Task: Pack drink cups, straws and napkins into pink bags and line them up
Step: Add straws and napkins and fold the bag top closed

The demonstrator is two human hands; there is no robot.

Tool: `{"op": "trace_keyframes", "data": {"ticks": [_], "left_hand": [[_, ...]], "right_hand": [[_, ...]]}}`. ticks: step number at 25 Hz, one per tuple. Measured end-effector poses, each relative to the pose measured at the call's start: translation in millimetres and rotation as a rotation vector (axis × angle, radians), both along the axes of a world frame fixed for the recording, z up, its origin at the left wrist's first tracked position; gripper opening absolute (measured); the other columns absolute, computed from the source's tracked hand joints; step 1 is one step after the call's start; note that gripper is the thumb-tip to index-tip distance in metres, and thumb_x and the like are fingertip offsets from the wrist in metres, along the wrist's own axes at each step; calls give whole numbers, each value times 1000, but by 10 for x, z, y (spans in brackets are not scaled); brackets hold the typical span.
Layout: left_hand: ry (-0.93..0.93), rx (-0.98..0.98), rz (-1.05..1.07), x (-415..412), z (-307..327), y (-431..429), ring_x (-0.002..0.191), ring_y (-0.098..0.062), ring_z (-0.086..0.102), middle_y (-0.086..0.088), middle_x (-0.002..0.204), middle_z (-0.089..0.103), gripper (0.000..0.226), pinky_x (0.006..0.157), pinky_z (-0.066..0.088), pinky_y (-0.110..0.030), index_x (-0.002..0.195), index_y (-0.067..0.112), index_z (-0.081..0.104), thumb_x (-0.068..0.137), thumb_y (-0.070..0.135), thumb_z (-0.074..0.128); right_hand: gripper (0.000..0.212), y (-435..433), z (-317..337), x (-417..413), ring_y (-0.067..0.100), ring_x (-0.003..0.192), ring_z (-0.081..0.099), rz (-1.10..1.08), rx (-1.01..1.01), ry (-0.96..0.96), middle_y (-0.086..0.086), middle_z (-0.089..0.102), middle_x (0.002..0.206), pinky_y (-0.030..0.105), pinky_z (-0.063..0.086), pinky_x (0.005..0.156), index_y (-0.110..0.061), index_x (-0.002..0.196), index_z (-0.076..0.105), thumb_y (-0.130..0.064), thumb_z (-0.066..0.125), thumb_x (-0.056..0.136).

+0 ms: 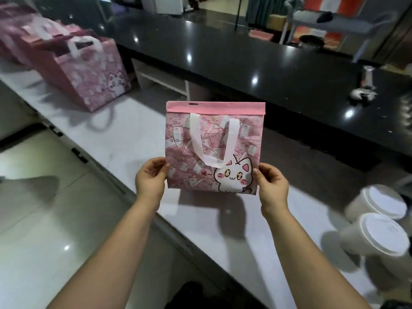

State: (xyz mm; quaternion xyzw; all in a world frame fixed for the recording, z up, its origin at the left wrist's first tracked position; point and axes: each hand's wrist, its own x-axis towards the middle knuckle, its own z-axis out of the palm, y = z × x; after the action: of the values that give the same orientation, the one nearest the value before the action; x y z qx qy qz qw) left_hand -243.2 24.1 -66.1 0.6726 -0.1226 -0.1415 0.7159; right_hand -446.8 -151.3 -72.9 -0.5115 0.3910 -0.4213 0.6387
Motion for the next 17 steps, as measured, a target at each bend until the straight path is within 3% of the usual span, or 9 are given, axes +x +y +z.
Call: {"op": "trace_keyframes", "data": {"ticks": [5,12,17], "left_hand": [[-35,-46,269,367,241,541,64,4,61,-1,82,63,27,69,52,-16,85,18,60,89,-9,58],[-86,-78,570,1036,470,1634,75,-8,61,1,84,66,23,77,52,-30,86,22,64,90,0,63],[-152,-152,685,1931,819,2591,72,-3,62,3,85,67,21,68,53,-21,86,22,64,90,1,63]], "right_hand": [[23,116,301,907,0,69,66,266,-34,-60,-13,72,73,15,52,64,-16,85,69,6,64,85],[18,910,694,2246,5,66,65,539,-40,-113,-6,71,72,20,55,62,-11,84,67,6,62,86],[16,1759,1142,3446,6,61,63,679,-88,-173,-1,68,74,20,54,58,-12,83,66,3,63,87]]}}
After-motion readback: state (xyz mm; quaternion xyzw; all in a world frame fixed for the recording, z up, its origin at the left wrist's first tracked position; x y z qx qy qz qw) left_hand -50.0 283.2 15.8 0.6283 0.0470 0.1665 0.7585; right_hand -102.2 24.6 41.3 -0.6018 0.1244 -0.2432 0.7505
